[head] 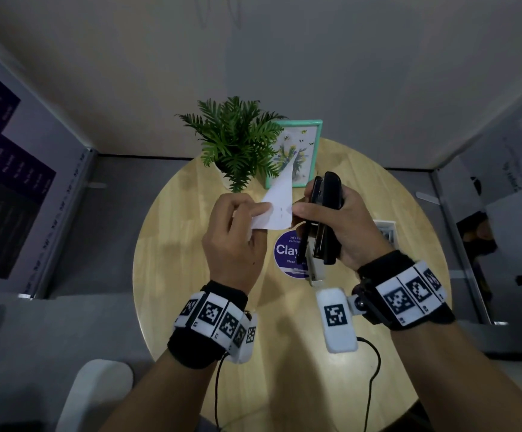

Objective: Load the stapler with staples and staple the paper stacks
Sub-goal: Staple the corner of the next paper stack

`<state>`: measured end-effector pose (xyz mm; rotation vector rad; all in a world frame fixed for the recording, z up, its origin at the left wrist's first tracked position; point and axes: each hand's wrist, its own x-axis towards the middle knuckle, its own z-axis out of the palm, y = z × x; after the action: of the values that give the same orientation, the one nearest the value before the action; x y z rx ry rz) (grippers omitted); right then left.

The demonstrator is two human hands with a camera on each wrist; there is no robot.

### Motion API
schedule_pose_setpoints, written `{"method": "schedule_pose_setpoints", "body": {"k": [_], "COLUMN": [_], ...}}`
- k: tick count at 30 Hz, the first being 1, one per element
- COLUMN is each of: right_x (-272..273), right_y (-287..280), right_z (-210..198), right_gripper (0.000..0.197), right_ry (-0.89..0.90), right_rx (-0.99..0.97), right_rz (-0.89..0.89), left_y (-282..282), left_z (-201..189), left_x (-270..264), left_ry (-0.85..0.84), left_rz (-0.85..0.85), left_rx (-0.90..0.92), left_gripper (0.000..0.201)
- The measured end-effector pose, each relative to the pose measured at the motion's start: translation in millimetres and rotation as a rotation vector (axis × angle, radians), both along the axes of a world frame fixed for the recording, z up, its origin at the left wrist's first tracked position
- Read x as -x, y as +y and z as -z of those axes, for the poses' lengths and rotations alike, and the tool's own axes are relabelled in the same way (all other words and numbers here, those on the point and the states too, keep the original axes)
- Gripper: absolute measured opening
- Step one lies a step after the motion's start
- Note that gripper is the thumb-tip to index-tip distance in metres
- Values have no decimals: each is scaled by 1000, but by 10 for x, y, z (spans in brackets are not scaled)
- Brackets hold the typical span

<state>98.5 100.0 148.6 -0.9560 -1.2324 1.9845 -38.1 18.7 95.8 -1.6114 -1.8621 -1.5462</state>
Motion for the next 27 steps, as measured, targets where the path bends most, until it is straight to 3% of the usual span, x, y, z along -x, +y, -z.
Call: {"method": "schedule_pose_setpoints", "body": {"k": [11, 18, 27], "right_x": [-81, -66, -95], "right_y": [-70, -72, -26], "right_z": [-83, -74, -4], "right_gripper": [35, 35, 29], "right_ry": [-44, -133, -171], "right_rx": [-113, -187, -158], "right_rz": [27, 100, 121], "left_y": [11, 41, 40], "left_z": [-131, -91, -131], "left_x": [-120, -150, -203], "left_ry": [4, 4, -173], "left_rz": [30, 40, 173], "left_rx": [-70, -77, 126], "left_gripper": [29, 42, 33]}}
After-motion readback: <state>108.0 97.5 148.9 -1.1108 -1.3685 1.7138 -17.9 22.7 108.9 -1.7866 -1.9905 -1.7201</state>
